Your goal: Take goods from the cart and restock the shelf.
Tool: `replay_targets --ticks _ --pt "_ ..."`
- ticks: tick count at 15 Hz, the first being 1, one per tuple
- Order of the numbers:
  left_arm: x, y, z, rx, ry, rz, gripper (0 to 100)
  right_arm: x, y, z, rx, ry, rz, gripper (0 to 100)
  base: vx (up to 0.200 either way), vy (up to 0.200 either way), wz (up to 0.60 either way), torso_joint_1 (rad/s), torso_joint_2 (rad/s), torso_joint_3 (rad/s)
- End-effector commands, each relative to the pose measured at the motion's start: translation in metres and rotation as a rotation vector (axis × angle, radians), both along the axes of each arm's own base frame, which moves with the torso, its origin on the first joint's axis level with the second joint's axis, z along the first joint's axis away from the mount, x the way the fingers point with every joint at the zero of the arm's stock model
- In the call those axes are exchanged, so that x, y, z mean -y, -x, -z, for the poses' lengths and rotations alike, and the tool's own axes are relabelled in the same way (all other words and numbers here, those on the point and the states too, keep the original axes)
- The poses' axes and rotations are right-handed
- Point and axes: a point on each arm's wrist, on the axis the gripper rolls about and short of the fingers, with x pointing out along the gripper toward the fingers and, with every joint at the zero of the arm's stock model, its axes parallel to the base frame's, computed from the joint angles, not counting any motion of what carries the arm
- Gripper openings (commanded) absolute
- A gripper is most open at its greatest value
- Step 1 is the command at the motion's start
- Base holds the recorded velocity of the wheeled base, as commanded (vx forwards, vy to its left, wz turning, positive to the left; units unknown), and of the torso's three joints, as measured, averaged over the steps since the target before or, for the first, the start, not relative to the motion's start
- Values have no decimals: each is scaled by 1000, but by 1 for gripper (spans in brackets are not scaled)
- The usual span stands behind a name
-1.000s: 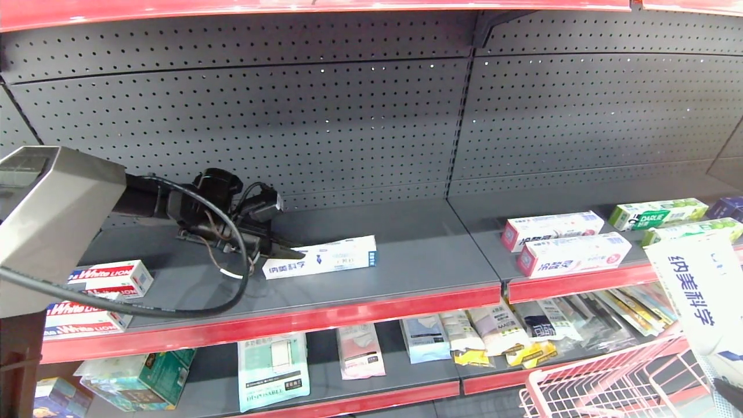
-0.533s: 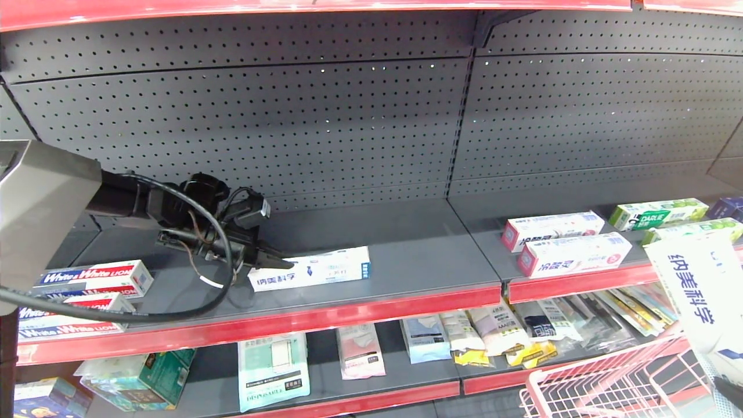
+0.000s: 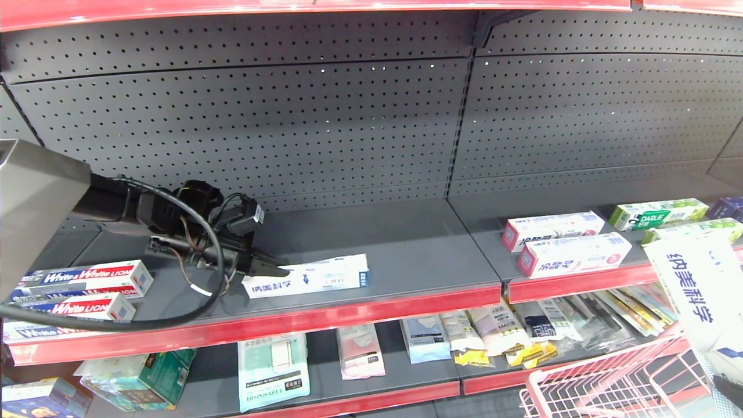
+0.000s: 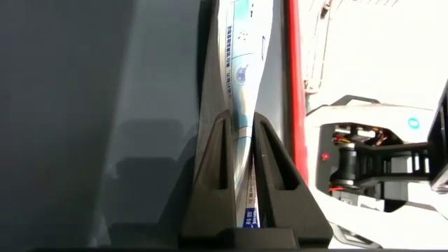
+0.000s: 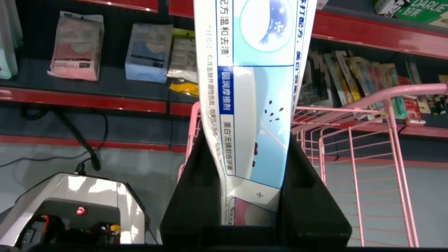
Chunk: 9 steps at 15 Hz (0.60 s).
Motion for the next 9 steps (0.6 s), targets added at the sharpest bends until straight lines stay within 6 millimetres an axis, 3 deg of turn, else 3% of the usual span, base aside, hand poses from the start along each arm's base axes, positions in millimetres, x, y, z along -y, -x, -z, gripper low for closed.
replay_targets --ticks 1,9 --pt "-1 4 1 -15 -2 -2 0 0 -1 0 -2 0 0 0 0 0 0 0 0 0" --pt "-1 9 -10 -60 -2 -6 0 0 0 1 -7 1 0 0 0 0 0 0 0 0"
